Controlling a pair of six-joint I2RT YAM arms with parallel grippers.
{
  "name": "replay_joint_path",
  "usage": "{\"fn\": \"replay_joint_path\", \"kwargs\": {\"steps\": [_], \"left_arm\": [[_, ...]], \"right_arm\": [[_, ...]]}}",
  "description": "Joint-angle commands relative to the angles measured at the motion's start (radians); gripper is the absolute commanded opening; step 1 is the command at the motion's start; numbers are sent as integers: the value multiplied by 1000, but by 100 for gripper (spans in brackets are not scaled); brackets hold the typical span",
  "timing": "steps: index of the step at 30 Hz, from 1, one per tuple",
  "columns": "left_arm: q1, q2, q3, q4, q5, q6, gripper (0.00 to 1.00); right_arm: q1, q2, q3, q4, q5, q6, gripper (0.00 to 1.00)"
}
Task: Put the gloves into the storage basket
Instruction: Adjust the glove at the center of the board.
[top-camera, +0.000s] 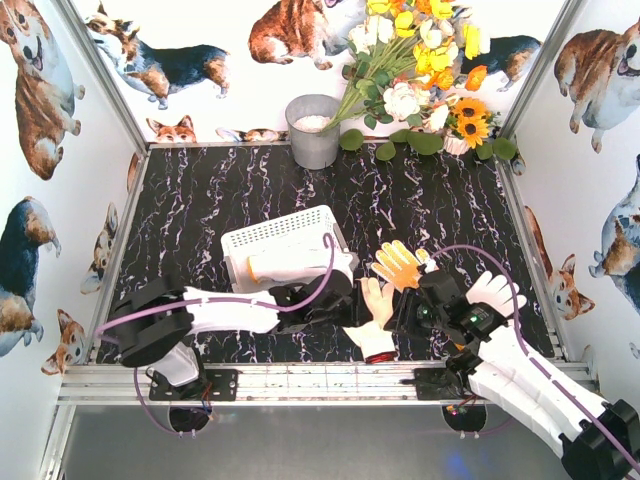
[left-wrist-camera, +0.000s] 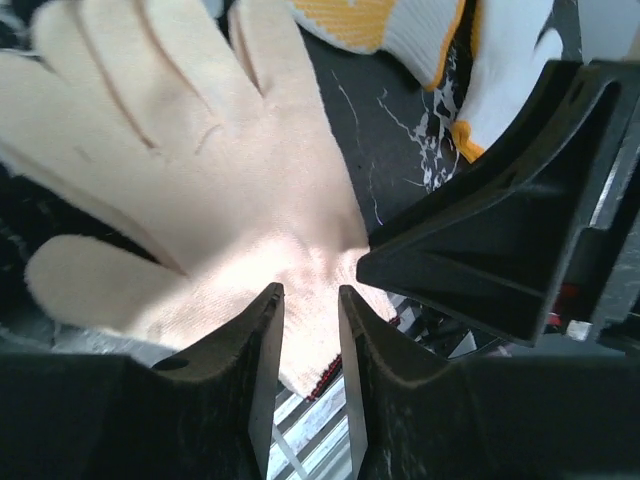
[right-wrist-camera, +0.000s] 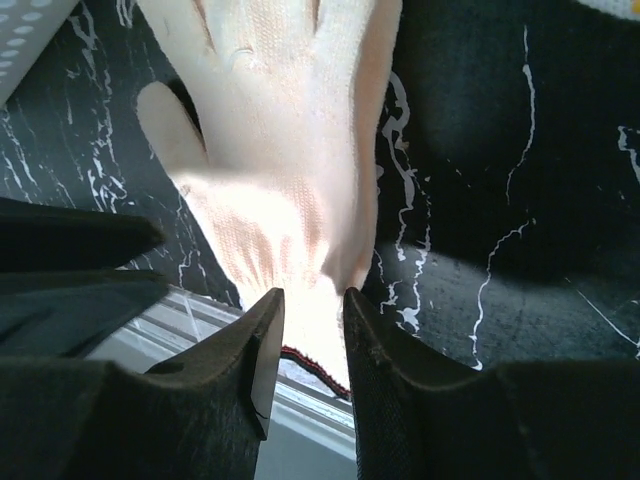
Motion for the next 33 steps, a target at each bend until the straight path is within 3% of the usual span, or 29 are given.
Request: {"fn": "replay_joint_path", "kwargs": {"steps": [1,9,19,25,33], "left_arm": [[-4,83,6,153,119,47,22],[-4,172,5,64,153,55,17],[0,137,-85,67,147,0,14],[2,126,-99,82,149,2,14],[2,113,-113,81,150,-12,15]], "right_arm": [[-5,-5,79,33,30,-10,32],[-9,159,126,219,77,-26,29],[-11,497,226,449,80,-27,21],[-11,673,305,490,21,-31,17],[-11,767,341,423,176,-31,21]]}}
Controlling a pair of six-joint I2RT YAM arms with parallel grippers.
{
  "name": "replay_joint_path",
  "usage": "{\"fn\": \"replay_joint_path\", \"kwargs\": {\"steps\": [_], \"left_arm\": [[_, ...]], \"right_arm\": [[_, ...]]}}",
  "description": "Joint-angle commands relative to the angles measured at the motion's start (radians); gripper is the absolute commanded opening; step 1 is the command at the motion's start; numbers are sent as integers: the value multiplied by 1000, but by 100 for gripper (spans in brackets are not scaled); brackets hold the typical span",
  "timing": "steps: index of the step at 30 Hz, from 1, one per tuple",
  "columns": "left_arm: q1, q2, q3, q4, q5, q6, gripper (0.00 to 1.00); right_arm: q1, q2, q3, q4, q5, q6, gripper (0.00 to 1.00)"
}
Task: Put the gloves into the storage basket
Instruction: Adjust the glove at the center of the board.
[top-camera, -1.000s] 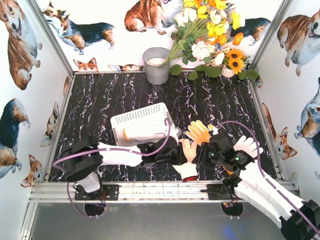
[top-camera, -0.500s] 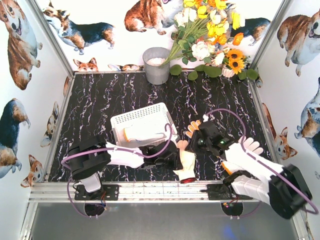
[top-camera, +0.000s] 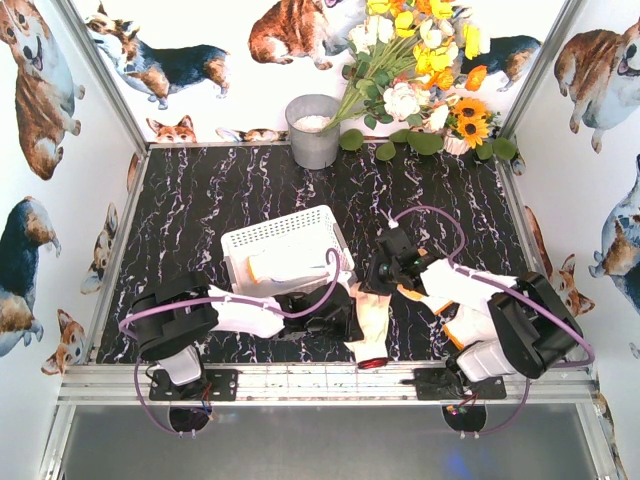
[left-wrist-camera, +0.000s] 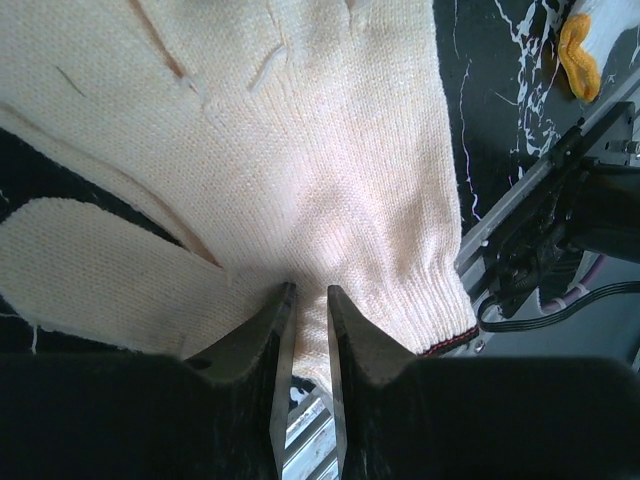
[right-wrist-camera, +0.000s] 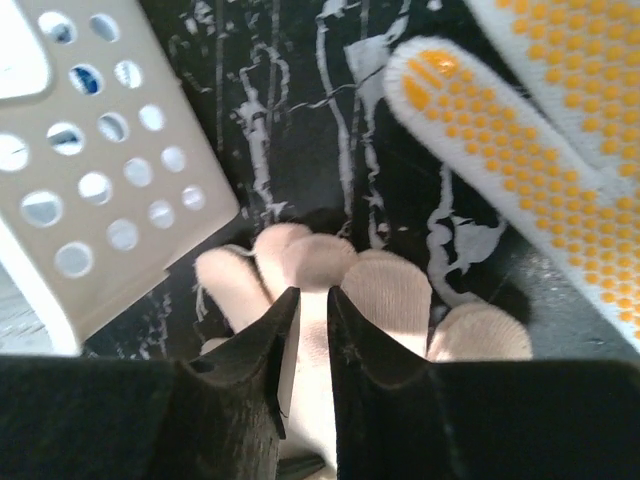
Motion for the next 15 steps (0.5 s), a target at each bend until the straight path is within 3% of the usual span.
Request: {"fn": "replay_joint_path", "kwargs": {"steps": [1,8,15], "left_arm": [[2,-20,-32,-35,6,-8,15],[1,-22,-36,-30,14,-15,15],[3,-27,-35,-45,16,-12,15]], "right_arm": [[-6,22,55,-7,110,-14,23],[-5,106,100,-16,89,-36,31],[-5,82,107,-24,90,-40,7]]}}
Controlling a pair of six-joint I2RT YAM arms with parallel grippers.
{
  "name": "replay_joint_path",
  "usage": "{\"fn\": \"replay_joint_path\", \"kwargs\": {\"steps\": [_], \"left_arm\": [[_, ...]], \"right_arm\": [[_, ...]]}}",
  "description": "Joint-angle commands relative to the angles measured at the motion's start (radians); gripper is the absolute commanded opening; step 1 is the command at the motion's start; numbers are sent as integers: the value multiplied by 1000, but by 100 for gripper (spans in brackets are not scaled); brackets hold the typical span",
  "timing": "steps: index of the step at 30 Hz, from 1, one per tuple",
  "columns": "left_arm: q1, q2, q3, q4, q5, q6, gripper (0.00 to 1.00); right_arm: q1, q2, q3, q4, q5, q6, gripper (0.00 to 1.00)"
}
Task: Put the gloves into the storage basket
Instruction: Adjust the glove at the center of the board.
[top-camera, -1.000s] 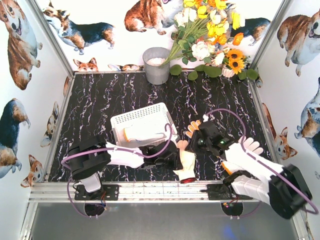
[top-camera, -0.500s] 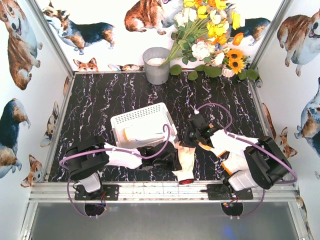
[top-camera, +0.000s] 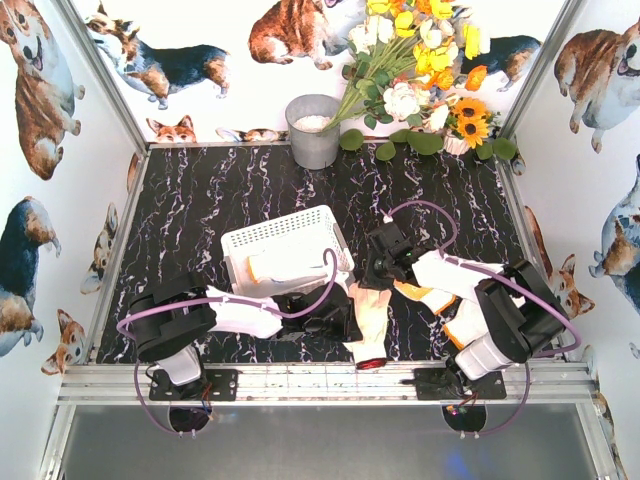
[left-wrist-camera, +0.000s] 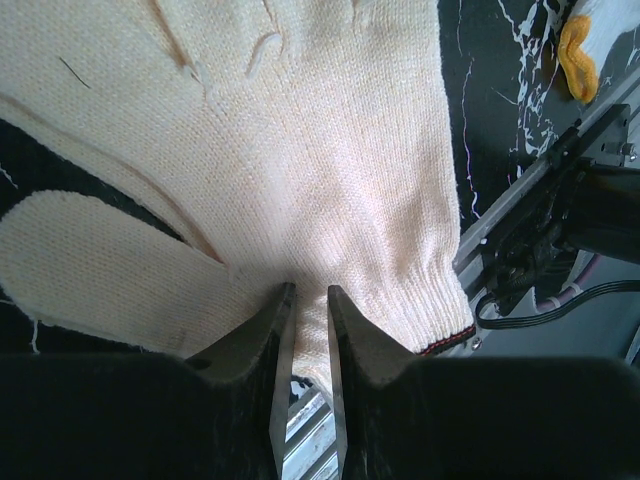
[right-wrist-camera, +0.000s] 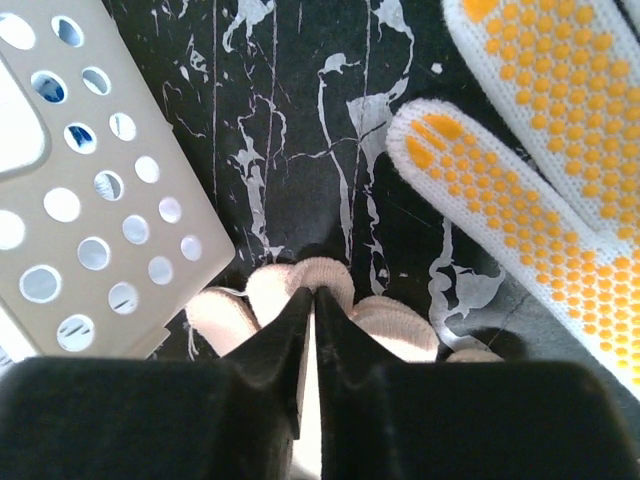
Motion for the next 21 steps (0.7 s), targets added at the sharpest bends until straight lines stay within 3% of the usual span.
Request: {"fn": "replay_joint_path", "kwargs": {"steps": [1,3,5,10,16,21], "left_arm": [[0,-36,-10,-59,0,21,15],[1,-61,4,-83,-15,45,17],[10,-75,22,-95,-12,80,29],[36,-166,103,-195,-31,199,45],[89,-315,19,-311,-67,246,54],[140,-358,-17,-328,-30,277,56]], "right_arm": [[-5,-34,35,-6,39,-16,2],[-5,-57,38,-15,36,-10,0],[-5,-85,37,-16,25,-2,0],[-5,-181,38,-37,4,1,0],[-3,-214,34,-34,-42,5,0],[3,-181,9,-5,-71,-3,0]]}}
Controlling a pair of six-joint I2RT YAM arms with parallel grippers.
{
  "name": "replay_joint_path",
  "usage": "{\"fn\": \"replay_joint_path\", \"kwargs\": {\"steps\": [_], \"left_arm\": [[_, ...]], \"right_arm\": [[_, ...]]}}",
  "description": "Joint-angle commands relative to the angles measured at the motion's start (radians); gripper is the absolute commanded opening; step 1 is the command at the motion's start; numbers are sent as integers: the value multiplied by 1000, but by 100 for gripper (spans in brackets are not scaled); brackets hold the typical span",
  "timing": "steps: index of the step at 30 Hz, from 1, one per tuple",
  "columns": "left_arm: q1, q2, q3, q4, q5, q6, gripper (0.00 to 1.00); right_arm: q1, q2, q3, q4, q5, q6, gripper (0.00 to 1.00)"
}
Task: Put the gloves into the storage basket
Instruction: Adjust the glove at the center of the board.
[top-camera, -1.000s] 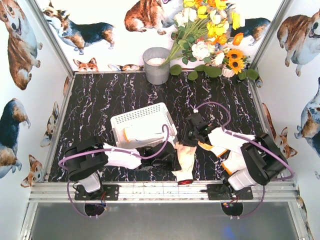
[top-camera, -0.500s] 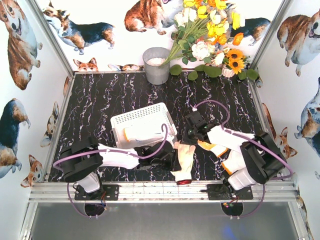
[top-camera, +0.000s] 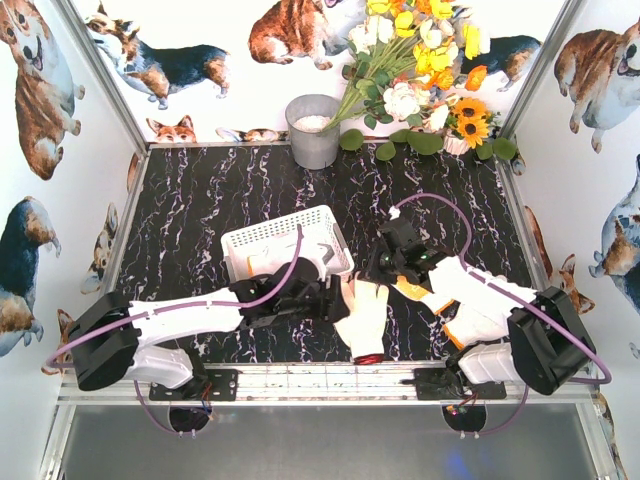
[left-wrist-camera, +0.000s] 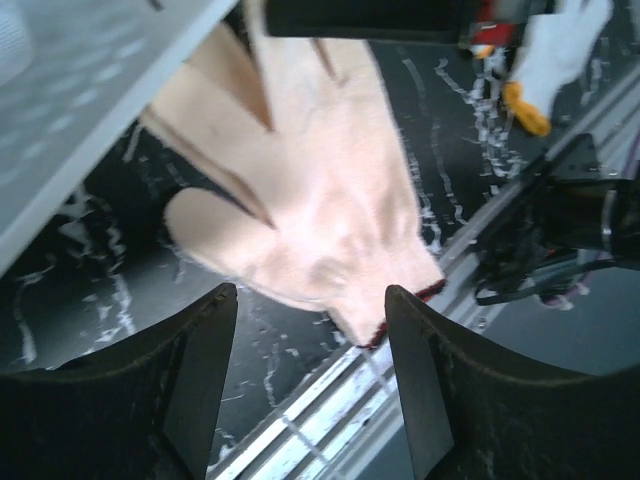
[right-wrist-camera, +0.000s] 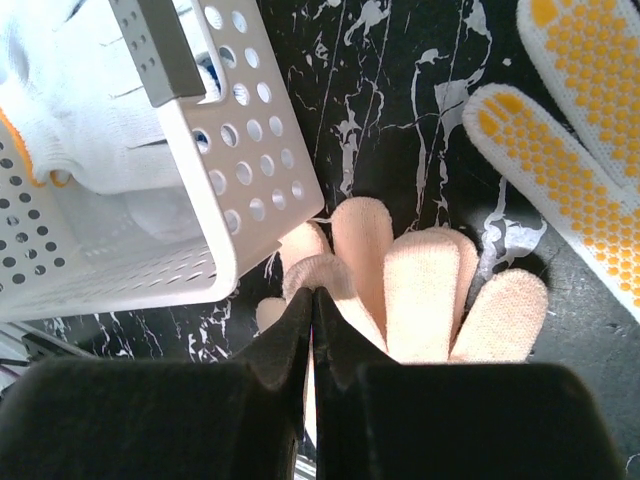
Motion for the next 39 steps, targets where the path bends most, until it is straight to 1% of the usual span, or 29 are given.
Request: {"fn": "replay_joint_path", "kwargs": {"steps": [1,5,10,13,16,20,25,27,30,32,35,39], "left_arm": [[38,-2,-29,-61,22,63,56],[62,39,-13,-22,85,104,56],[76,92,35,5,142,137,55],[80,112,28,63,180,142,54],[83,124,17,101,189,146,53],[85,131,25,123,177,146,54],[85,131,34,151,157,135,55],[85,134,32,172,138,126,56],[85,157,36,200,131,107,56],[84,177,36,230,151,95,56],[84,213,77,251,186,92,56],[81,239,80,266,234,142,55]], "right_arm": [[4,21,7,56,-35,-4,0],[8,67,5,95,-41,-7,0],[15,138,35,103,-45,1,0],[18,159,26,127,-39,16,0],[18,170,13,162,-51,21,1],[18,106,19,138,-35,5,20],[18,-80,16,24,9,-22,40],[18,-141,1,-34,52,-26,46],[16,-268,-44,-108,103,-29,52],[11,-331,-72,-163,108,-22,54],[9,-413,-113,-209,72,-3,56],[10,-480,-139,-269,-12,35,60]]}}
